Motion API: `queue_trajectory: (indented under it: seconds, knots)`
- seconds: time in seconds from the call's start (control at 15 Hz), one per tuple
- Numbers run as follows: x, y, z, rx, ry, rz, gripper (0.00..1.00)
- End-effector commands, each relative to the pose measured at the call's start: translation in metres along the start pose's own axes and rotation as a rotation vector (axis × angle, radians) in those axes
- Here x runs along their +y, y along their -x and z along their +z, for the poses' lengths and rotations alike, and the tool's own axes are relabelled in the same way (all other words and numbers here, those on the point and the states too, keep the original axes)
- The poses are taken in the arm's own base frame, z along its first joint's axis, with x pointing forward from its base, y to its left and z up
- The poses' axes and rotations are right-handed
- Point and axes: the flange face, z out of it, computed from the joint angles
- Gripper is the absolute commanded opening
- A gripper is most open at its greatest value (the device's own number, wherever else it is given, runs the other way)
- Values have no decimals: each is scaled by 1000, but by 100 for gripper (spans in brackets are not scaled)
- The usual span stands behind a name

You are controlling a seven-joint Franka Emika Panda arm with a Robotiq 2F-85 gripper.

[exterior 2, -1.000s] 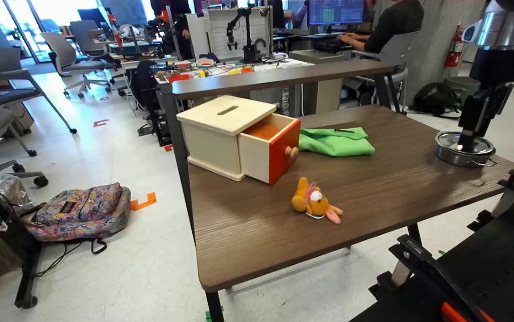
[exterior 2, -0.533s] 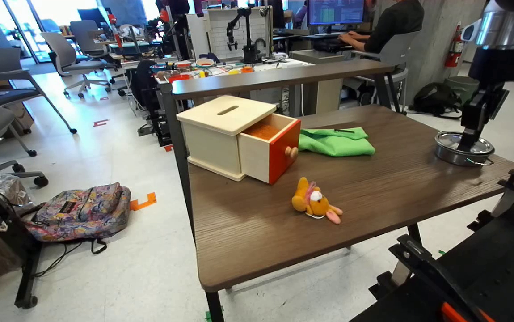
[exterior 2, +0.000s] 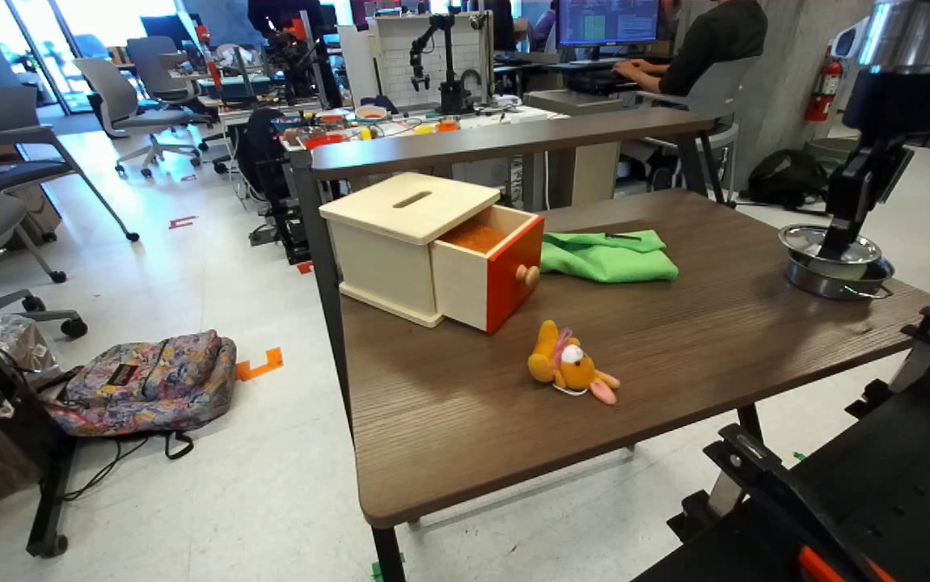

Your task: Remove the silver lid from the silver pot.

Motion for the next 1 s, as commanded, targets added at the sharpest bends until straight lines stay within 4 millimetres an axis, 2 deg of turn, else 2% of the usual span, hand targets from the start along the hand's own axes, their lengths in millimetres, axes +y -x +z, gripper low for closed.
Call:
queue_trajectory:
  seconds: [0.0,0.27,0.47,0.73,0.93]
  knots:
    - [-3,-3,-40,76,-22,13,5]
    - [-7,-35,-81,168,-62,73,5]
    - [-7,-64,-98,201,-82,109,5]
    - [1,-97,-100,210,-80,160,5]
    - [8,-114,-85,201,-66,205,5]
